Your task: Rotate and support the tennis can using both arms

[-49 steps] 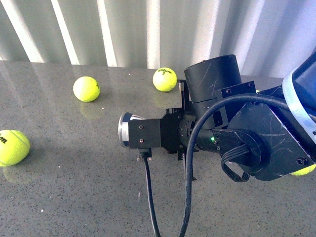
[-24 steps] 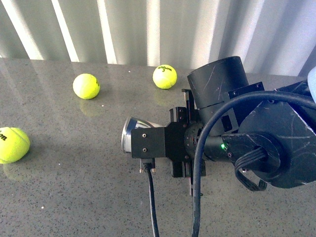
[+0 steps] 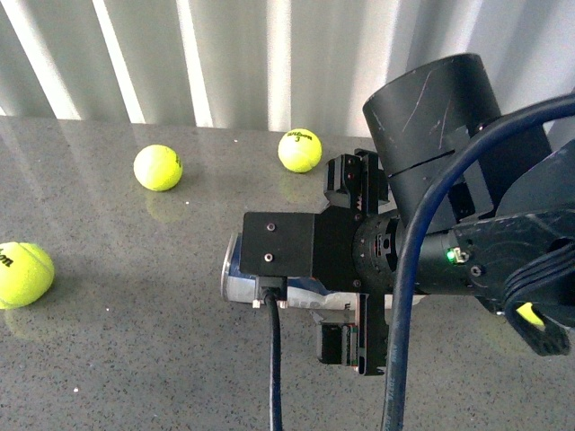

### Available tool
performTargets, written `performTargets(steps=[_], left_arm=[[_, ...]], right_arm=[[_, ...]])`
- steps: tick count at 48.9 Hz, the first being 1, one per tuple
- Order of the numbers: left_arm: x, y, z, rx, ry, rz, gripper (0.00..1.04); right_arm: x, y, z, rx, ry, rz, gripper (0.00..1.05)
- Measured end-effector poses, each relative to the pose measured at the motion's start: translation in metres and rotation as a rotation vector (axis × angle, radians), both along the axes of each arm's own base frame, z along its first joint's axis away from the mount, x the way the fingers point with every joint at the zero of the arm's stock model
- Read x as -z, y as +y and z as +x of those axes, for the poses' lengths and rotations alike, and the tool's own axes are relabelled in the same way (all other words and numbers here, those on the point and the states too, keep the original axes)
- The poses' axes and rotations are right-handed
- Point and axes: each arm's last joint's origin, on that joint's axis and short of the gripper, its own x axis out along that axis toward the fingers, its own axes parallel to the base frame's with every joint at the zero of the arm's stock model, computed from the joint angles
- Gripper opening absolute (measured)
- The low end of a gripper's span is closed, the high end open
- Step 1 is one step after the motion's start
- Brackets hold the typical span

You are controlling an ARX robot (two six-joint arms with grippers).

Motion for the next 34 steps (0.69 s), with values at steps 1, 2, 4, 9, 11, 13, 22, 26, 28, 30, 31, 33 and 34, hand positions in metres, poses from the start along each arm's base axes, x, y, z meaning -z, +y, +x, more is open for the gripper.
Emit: performTargets(steps=[1,2,4,9,11,13,22,26,28,30,31,33,34], left_arm=[[0.0,0.0,0.0,0.0,0.0,0.0,0.98],[0.0,0.0,0.0,0.0,0.0,0.0,0.98],[0.0,0.0,0.0,0.0,0.0,0.0,0.98],[0.0,0.0,0.0,0.0,0.0,0.0,0.98],[0.0,0.0,0.0,0.0,0.0,0.0,0.98],[0.0,0.0,0.0,0.0,0.0,0.0,0.98],[0.0,0.0,0.0,0.0,0.0,0.0,0.98],[0.0,0.0,0.0,0.0,0.0,0.0,0.98],[0.0,0.0,0.0,0.0,0.0,0.0,0.98],[0.0,0.0,0.0,0.0,0.0,0.0,0.98],[0.0,0.0,0.0,0.0,0.0,0.0,0.98],[0.0,0.0,0.0,0.0,0.0,0.0,0.98],[0.0,0.0,0.0,0.0,0.0,0.0,0.98]], right_arm=[[-0.004,0.0,-0.001,0.005,0.006,0.005,0.98],[-0.006,0.0,-0.002,0.013,0.012,0.013,0.98],[-0.012,-0.001,-0.004,0.025,0.039,0.039,0.98],[-0.025,-0.003,-0.01,0.054,0.077,0.091,0.98],[-0.029,-0.005,-0.012,0.063,0.088,0.11,0.98],[-0.035,-0.007,-0.014,0.088,0.1,0.144,0.98],[-0.071,-0.027,-0.013,0.256,0.013,0.245,0.98],[-0.095,-0.046,-0.006,0.4,-0.074,0.331,0.98],[-0.112,-0.059,-0.001,0.517,-0.131,0.383,0.98],[-0.125,-0.071,0.003,0.623,-0.169,0.438,0.98],[-0.134,-0.08,0.004,0.688,-0.204,0.469,0.98],[-0.144,-0.091,0.004,0.766,-0.253,0.515,0.98],[-0.147,-0.094,0.004,0.783,-0.266,0.525,0.98]])
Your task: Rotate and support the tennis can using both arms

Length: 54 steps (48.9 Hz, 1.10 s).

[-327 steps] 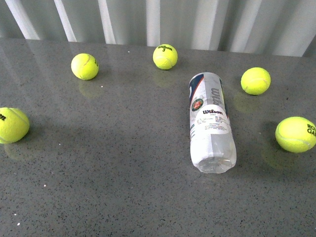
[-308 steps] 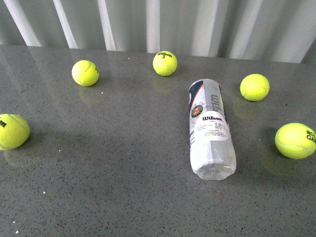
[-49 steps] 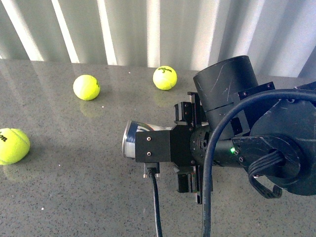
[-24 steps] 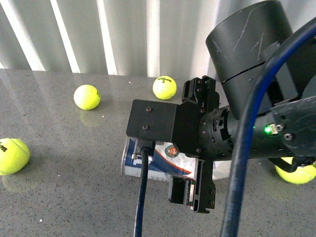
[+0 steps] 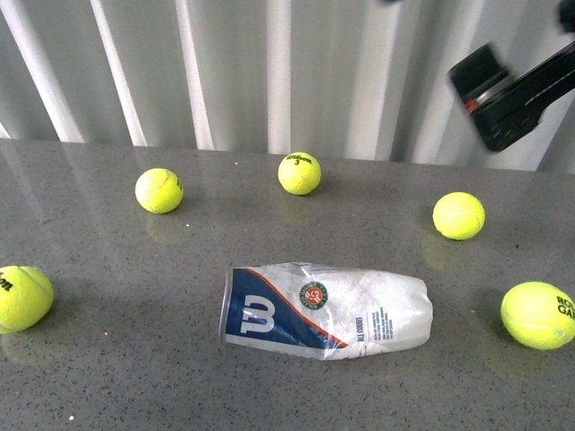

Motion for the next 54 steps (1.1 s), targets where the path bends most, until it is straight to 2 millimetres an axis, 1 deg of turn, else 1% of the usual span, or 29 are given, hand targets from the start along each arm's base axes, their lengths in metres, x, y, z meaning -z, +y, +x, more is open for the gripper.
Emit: performTargets(steps=[4,8,11,12,13,14,16,18,20,21,23,26,31,36,41,44,48,54], left_arm=[[0.0,0.0,0.0,0.0,0.0,0.0,0.98],[0.0,0.0,0.0,0.0,0.0,0.0,0.98],[0.0,0.0,0.0,0.0,0.0,0.0,0.98],[0.0,0.0,0.0,0.0,0.0,0.0,0.98],[0.0,0.0,0.0,0.0,0.0,0.0,0.98],[0.0,0.0,0.0,0.0,0.0,0.0,0.98],[0.0,0.0,0.0,0.0,0.0,0.0,0.98],[0.0,0.0,0.0,0.0,0.0,0.0,0.98],[0.0,0.0,0.0,0.0,0.0,0.0,0.98],[0.0,0.0,0.0,0.0,0.0,0.0,0.98],[0.0,0.0,0.0,0.0,0.0,0.0,0.98],[0.0,0.0,0.0,0.0,0.0,0.0,0.98],[0.0,0.0,0.0,0.0,0.0,0.0,0.98],[0.0,0.0,0.0,0.0,0.0,0.0,0.98],[0.0,0.0,0.0,0.0,0.0,0.0,0.98],[0.0,0.0,0.0,0.0,0.0,0.0,0.98],[0.0,0.0,0.0,0.0,0.0,0.0,0.98],[0.0,0.0,0.0,0.0,0.0,0.0,0.98]], right_arm=[[-0.02,-0.017,-0.005,0.105,-0.091,0.057,0.98],[-0.043,-0.026,-0.021,0.153,-0.191,0.129,0.98],[-0.062,-0.031,-0.04,0.175,-0.28,0.185,0.98],[-0.069,-0.032,-0.049,0.183,-0.318,0.209,0.98],[-0.071,-0.033,-0.052,0.185,-0.329,0.215,0.98],[-0.075,-0.034,-0.061,0.185,-0.36,0.239,0.97],[-0.077,-0.036,-0.076,0.154,-0.354,0.323,0.9],[-0.069,-0.04,-0.093,0.137,-0.344,0.404,0.81],[-0.054,-0.046,-0.112,0.149,-0.332,0.476,0.7],[-0.048,-0.048,-0.117,0.152,-0.328,0.491,0.67],[-0.033,-0.054,-0.129,0.165,-0.322,0.525,0.56],[-0.018,-0.059,-0.137,0.174,-0.313,0.54,0.44],[0.003,-0.065,-0.15,0.173,-0.302,0.554,0.19],[0.012,-0.069,-0.158,0.173,-0.305,0.557,0.03],[0.022,-0.072,-0.165,0.18,-0.303,0.558,0.03],[0.026,-0.077,-0.169,0.154,-0.297,0.564,0.03],[0.031,-0.082,-0.173,0.172,-0.306,0.562,0.03],[0.039,-0.083,-0.18,0.179,-0.309,0.562,0.03]])
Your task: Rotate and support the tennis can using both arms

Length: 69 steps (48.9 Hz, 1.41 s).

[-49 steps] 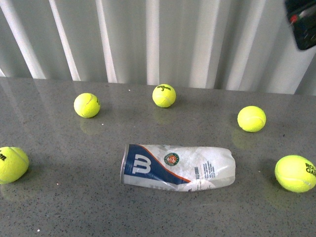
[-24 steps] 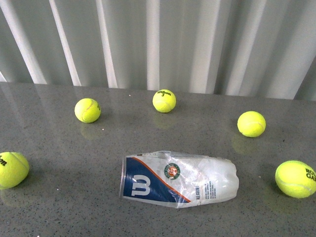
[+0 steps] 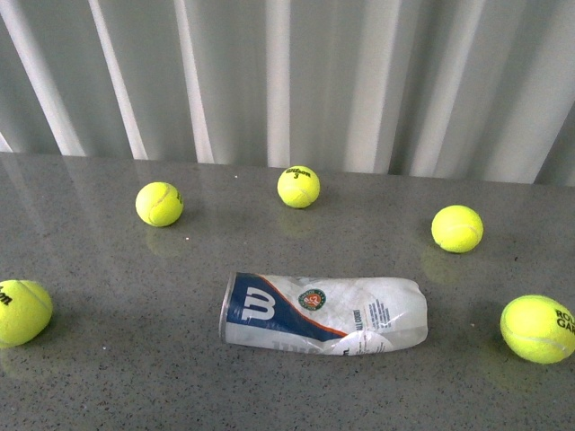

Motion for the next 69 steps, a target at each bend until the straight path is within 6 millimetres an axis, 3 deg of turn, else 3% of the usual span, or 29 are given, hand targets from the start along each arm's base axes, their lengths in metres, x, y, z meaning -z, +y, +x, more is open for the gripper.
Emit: performTargets(steps=[29,69], left_arm=[[0.0,0.0,0.0,0.0,0.0,0.0,0.98],[0.0,0.0,0.0,0.0,-0.001,0.0,0.98]], right_arm=[[0.025,0.0,-0.023,-0.002,-0.008,0.001,0.03],[0.028,0.0,-0.042,-0.002,-0.006,0.002,0.03]])
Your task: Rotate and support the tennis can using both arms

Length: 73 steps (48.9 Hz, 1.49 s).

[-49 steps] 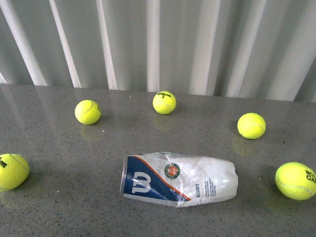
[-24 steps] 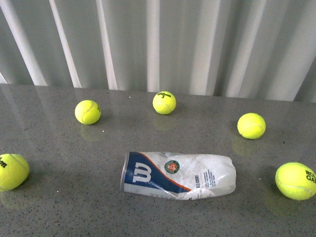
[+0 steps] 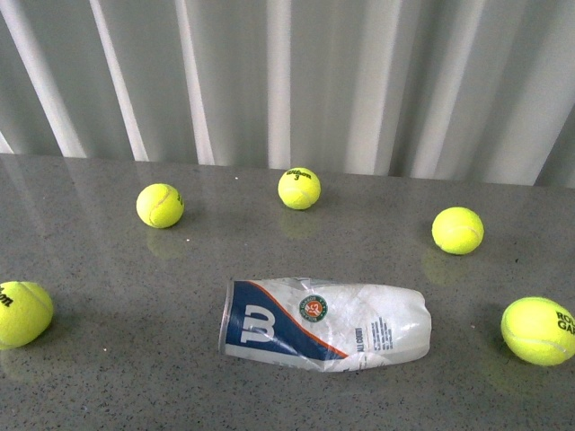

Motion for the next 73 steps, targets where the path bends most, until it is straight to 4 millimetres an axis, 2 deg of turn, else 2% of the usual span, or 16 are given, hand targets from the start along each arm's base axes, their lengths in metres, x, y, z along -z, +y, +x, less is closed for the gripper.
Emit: performTargets(steps=[6,19,26,28,31,35,38,41,44,46,48,49,50,54,58,73], left_arm=[[0.0,0.0,0.0,0.0,0.001,0.0,0.98],[0.0,0.0,0.0,0.0,0.001,0.0,0.98],[0.0,0.0,0.0,0.0,0.001,0.0,0.98],[0.002,0.0,0.001,-0.021,0.044,-0.028,0.98],[-0.002,-0.001,0.005,-0.089,0.223,-0.092,0.98],[-0.032,-0.003,0.033,-0.095,0.286,-0.133,0.98],[-0.068,-0.006,0.075,-0.041,0.243,-0.143,0.98],[-0.082,-0.01,0.106,0.002,0.258,-0.148,0.98],[-0.086,-0.016,0.138,0.04,0.316,-0.16,0.98],[-0.084,-0.022,0.164,0.078,0.382,-0.177,0.98],[-0.072,-0.03,0.195,0.108,0.476,-0.198,0.98],[-0.019,-0.055,0.247,0.221,0.75,-0.283,0.98],[-0.008,-0.061,0.253,0.246,0.795,-0.307,0.98],[0.016,-0.078,0.259,0.315,0.884,-0.344,0.98],[0.025,-0.086,0.262,0.338,0.894,-0.355,0.98],[0.058,-0.084,0.273,0.314,0.941,-0.428,0.98]], right_arm=[[0.0,0.0,0.0,0.0,0.001,0.0,0.06],[0.0,0.0,0.0,0.0,0.001,0.0,0.45],[0.0,0.0,0.0,0.0,0.0,0.0,0.7],[0.0,0.0,0.0,0.0,0.0,0.0,0.75],[0.0,0.0,0.0,0.0,0.001,0.0,0.85],[0.0,0.0,0.0,0.0,0.0,0.001,1.0],[0.0,0.0,0.0,-0.001,0.001,0.001,0.97],[0.0,0.0,0.0,0.0,0.0,0.001,0.98],[0.0,0.0,0.0,0.0,0.0,0.001,0.98],[0.0,0.0,0.0,0.0,0.0,0.001,0.98],[0.0,0.0,0.0,0.0,0.0,0.001,0.98],[0.0,0.0,0.0,0.0,0.0,0.001,0.98],[0.0,0.0,0.0,0.0,0.0,0.001,0.98],[0.0,0.0,0.0,0.0,0.0,0.001,0.98],[0.0,0.0,0.0,0.0,0.0,0.001,0.98],[0.0,0.0,0.0,0.0,0.0,0.001,0.98]])
